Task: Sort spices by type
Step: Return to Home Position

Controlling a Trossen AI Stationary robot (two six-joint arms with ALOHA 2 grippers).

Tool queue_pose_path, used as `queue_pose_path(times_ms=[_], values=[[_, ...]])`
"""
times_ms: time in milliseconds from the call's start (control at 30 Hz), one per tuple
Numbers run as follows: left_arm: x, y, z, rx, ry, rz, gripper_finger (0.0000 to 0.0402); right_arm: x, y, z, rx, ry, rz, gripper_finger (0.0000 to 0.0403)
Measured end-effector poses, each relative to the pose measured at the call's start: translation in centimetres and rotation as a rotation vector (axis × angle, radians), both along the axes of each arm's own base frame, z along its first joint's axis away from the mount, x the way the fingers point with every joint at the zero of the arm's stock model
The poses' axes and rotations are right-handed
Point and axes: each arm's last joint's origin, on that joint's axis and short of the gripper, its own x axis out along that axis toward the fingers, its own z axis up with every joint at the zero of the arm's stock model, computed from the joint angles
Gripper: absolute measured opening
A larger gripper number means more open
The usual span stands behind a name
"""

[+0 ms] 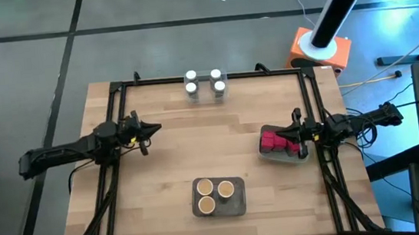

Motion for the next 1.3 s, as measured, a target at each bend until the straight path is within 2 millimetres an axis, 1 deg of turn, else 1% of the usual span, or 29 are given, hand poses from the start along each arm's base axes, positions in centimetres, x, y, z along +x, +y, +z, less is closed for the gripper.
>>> queue_pose_path(times_ms=[133,367,1300], values=[[-0.26,-0.08,0.33,0.033,-0.027,0.006,0.0001,0.00,0.00,0.00,0.000,-0.001,0.000,0.0021],[-0.40,0.05,0.41,0.085,-0.017,0.054,0.0003,0.00,0.00,0.00,0.001,-0.001,0.000,0.0021],[-0.38,0.04,0.40,0.084,-0.015,0.051,0.0004,0.00,0.00,0.01,0.001,-0.002,0.000,0.0021]])
